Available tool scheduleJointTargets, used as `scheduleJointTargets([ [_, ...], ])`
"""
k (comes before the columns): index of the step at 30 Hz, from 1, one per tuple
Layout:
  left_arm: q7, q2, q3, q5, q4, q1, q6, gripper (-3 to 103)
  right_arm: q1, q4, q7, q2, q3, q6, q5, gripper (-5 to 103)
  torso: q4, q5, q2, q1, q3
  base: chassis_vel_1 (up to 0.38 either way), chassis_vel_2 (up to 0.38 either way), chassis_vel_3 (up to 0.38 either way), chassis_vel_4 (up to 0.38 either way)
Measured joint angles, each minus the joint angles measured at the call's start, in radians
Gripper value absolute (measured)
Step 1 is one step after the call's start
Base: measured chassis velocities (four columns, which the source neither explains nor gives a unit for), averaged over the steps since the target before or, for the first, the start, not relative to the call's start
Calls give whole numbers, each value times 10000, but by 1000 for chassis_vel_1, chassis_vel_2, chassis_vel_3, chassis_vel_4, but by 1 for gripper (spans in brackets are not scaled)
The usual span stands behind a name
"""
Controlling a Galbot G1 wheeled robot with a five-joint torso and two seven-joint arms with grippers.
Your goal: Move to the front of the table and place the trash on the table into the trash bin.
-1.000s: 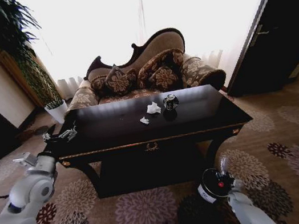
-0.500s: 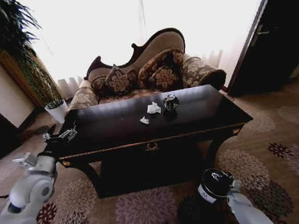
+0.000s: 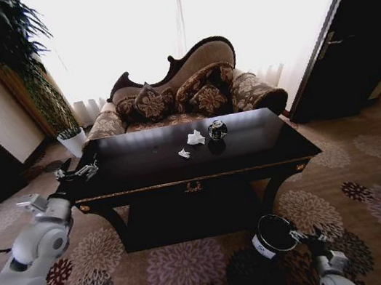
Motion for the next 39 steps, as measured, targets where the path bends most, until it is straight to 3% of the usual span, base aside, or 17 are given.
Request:
scheduleJointTargets([
  [5, -2, 0, -1, 1, 0, -1, 0, 100, -1784, 3151, 222, 273, 838, 11, 509, 100, 2, -3, 2, -2, -1, 0, 0, 0, 0],
  [11, -2, 0, -1, 1, 0, 0, 0, 100, -2329, 5117, 549, 222, 1329, -291, 999, 100, 2, -4, 1, 0, -1, 0, 0, 0, 0],
  [15, -2, 0, -1, 1, 0, 0, 0, 100, -2354, 6675, 988, -206, 1683, -909, 1672, 100, 2, -4, 1, 0, 0, 0, 0, 0, 0],
  [27, -2, 0, -1, 2, -1, 0, -4, 100, -1196, 7356, 1431, -1811, 939, -2047, 1729, 100, 2, 0, 0, 1, 0, 0, 0, 0, 0],
  [29, -2, -1, -1, 2, 0, 0, -5, 100, -723, 7242, 1510, -2479, 542, -2307, 1763, 100, 3, 0, 0, 2, 1, 0, 0, 0, 0],
  [39, -1, 0, -1, 3, -1, 0, -5, 100, 1053, 6683, 1585, -4394, -894, -2914, 2332, 100, 3, -4, 0, 2, 1, 0, 0, 0, 0],
])
